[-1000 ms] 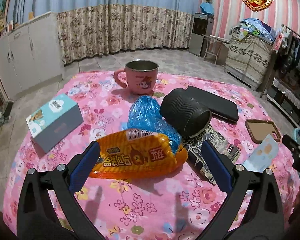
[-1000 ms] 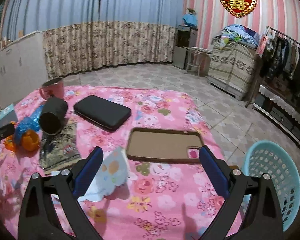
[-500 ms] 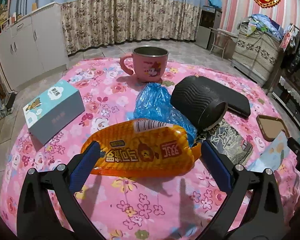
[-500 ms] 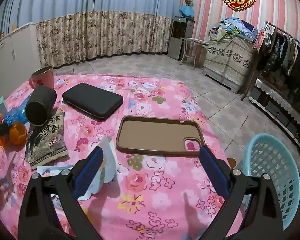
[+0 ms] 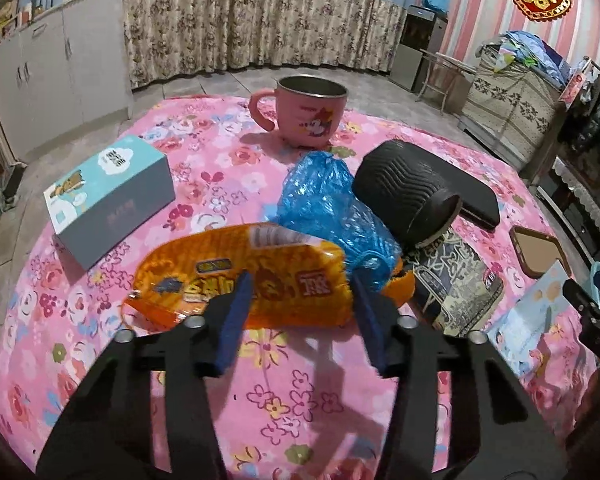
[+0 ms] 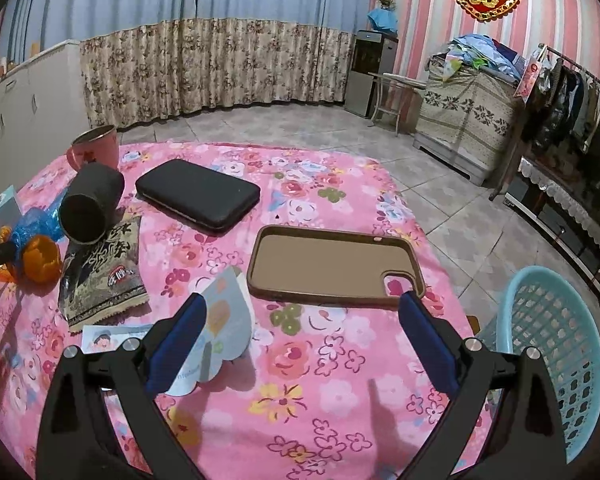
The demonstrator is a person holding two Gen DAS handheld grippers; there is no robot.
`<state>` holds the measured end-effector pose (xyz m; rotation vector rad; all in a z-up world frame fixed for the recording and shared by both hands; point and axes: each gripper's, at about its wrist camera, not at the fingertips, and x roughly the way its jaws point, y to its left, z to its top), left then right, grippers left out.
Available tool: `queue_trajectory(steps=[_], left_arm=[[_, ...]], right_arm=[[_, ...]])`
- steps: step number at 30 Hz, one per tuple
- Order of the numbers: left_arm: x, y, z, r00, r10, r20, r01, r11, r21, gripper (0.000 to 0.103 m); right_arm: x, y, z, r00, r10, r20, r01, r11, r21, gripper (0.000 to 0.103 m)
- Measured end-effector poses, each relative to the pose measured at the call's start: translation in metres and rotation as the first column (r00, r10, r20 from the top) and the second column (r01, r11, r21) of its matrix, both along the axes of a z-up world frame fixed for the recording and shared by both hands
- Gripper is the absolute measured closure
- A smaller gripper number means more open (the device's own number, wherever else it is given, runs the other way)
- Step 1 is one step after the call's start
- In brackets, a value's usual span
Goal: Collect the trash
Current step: 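Close the left tool on the end of the orange snack bag, then lift the orange snack bag off the bedspread with the left tool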
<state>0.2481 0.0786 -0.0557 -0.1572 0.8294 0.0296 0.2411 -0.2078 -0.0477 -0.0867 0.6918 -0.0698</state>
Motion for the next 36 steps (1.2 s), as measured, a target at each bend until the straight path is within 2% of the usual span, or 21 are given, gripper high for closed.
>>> queue_trajectory(steps=[1, 3, 6, 15, 18, 23, 25, 30, 32, 36], left_arm=[[0.001, 0.000, -0.001, 1.000, 0.000, -0.004, 0.000, 1.000, 0.001, 0.063], [0.004, 0.001, -0.006, 1.000, -0.008, -0.020, 0.008, 1.000, -0.012, 0.080], [0.006, 0.005, -0.009, 0.999, -0.011, -0.035, 0.009, 0.999, -0.046, 0.095], [-0.008, 0.021, 0.009, 1.000, 0.025, 0.015, -0.023, 0.996, -0.091, 0.099], [-0.009, 0.026, 0.010, 0.999, 0.033, 0.009, -0.032, 0.995, -0.095, 0.099], [-0.007, 0.040, 0.005, 0.997, 0.070, -0.028, -0.072, 0.996, -0.060, 0.098], [-0.009, 0.050, 0.001, 0.994, 0.101, -0.051, -0.105, 0.992, -0.073, 0.097], [-0.010, 0.061, -0.001, 0.988, 0.142, -0.064, -0.146, 0.988, -0.048, 0.068], [-0.009, 0.060, 0.000, 0.987, 0.151, -0.057, -0.152, 0.988, -0.021, 0.060], [-0.003, 0.058, -0.002, 0.985, 0.162, -0.052, -0.160, 0.986, 0.042, 0.059]], right_arm=[[0.000, 0.001, -0.001, 1.000, 0.001, -0.002, -0.001, 1.000, -0.002, 0.008], [0.001, 0.001, -0.003, 1.000, 0.002, -0.011, -0.002, 1.000, -0.002, 0.008], [0.001, 0.000, -0.005, 1.000, 0.003, -0.021, -0.003, 1.000, 0.006, 0.008], [0.000, -0.003, -0.003, 1.000, -0.001, -0.017, 0.001, 1.000, 0.005, 0.008], [0.001, -0.003, -0.004, 1.000, -0.001, -0.021, 0.001, 1.000, 0.007, 0.008], [0.002, -0.003, -0.005, 1.000, -0.001, -0.027, 0.001, 1.000, 0.007, 0.008], [0.002, -0.002, -0.006, 1.000, 0.001, -0.028, -0.001, 1.000, 0.003, 0.008], [0.002, -0.002, -0.006, 1.000, -0.001, -0.029, 0.001, 1.000, 0.005, 0.008], [0.002, -0.003, -0.006, 1.000, -0.004, -0.029, 0.004, 1.000, 0.011, 0.008], [0.002, -0.003, -0.006, 1.000, -0.001, -0.028, 0.002, 1.000, 0.012, 0.008]])
